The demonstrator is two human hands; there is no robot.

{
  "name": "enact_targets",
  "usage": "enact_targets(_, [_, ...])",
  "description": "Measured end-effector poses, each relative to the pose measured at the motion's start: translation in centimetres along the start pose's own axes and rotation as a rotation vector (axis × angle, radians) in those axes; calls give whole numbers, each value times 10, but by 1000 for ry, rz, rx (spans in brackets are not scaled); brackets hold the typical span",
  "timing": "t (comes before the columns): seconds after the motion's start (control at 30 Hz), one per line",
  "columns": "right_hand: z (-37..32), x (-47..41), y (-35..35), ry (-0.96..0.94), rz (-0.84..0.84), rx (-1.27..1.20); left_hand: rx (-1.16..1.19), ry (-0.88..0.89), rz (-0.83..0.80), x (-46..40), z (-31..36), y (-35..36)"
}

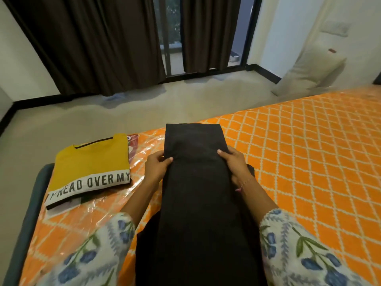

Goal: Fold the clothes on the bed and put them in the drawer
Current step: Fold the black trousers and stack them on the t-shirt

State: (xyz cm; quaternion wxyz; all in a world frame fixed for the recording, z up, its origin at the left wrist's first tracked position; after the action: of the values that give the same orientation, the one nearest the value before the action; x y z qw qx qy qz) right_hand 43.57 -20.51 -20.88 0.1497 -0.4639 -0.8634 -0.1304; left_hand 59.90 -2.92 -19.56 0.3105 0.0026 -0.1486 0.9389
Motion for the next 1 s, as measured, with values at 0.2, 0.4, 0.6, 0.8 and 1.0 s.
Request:
enact_targets(0.2, [24, -5, -7, 64, 368, 587, 37, -480, -112, 1, -38, 20])
enact_targets(0.4, [32, -1, -14, 234, 285, 585, 142, -490, -69, 17, -30, 21])
enact_targets(0.6, [25, 31, -21, 32, 35, 375, 233, -472, -245, 50, -18, 15])
enact_targets(0.8, [16, 82, -53, -206, 138, 80, 408, -286, -293, 76, 12, 23])
enact_targets(1.0, [74, 122, -68, 363, -131, -115, 286, -551, -443, 146, -26, 21])
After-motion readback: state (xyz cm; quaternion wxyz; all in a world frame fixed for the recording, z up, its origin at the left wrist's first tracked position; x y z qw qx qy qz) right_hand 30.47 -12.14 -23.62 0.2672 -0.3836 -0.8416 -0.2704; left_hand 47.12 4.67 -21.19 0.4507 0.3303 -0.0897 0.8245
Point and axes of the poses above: each hand's wrist, its own x-axis away from the middle knuckle, its own y-axis out of the palm, z = x × y, the point moved 6 cm from there along -x, towards the middle knuckle, and after that the axes turned 6 degrees about y, right-handed, at the moved point
